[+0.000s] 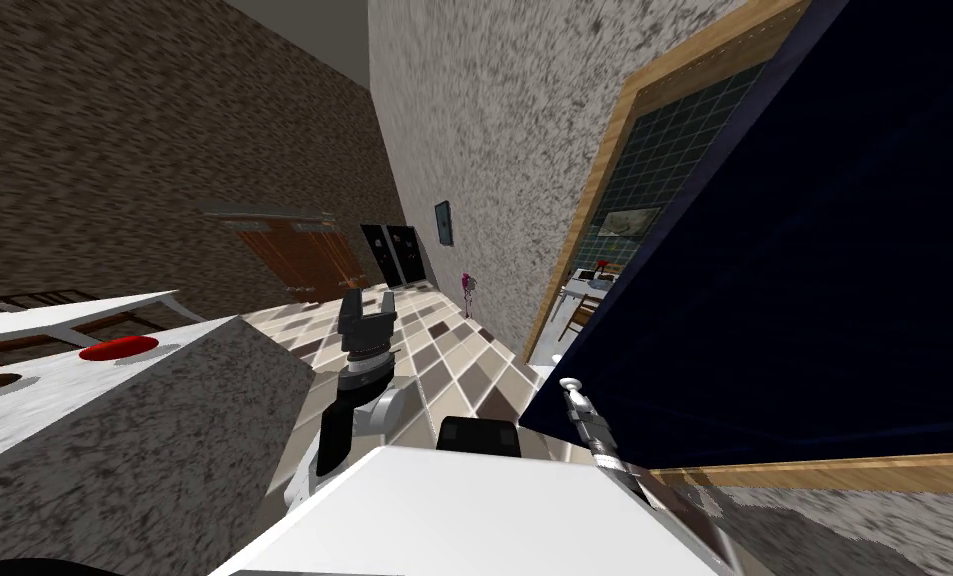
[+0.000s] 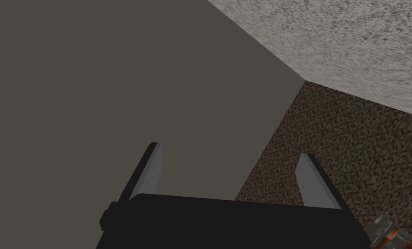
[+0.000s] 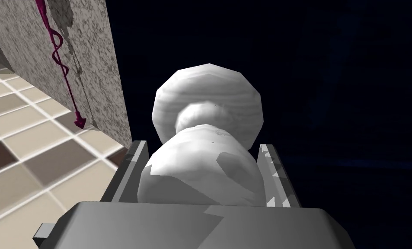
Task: Pull the door open
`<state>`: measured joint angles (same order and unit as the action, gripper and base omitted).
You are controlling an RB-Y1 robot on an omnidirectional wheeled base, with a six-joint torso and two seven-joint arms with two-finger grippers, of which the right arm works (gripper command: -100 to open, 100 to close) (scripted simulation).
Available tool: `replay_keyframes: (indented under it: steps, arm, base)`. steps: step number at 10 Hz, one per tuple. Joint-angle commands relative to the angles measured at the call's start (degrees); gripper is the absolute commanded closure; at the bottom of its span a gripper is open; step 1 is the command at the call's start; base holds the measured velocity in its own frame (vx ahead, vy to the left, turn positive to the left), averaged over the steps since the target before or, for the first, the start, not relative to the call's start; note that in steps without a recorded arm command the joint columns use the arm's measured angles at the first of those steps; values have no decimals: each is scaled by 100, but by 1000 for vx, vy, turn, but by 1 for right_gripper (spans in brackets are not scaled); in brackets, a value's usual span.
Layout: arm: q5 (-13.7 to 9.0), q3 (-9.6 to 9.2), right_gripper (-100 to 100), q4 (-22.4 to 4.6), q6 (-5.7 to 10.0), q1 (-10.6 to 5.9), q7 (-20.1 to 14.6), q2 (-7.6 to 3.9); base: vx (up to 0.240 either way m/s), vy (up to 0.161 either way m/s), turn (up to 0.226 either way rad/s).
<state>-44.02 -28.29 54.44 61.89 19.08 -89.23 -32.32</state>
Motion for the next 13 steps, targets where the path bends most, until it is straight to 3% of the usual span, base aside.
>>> replay_keyframes:
  steps: [1, 8, 10, 11, 13]
  arm:
    - [0, 0, 100, 0, 0, 0, 0, 0]
    - [226, -350, 100, -337, 520, 52, -458, -253]
    - [262, -404, 100, -391, 607, 58, -533, -296]
    - [255, -398, 100, -391, 553, 56, -503, -274]
    - [288, -472, 100, -487, 655, 45, -587, -305]
  base:
    - [-107, -2, 14]
    - [-243, -33, 152]
    - [-184, -40, 96]
    - [-76, -14, 22]
    - [-178, -33, 147]
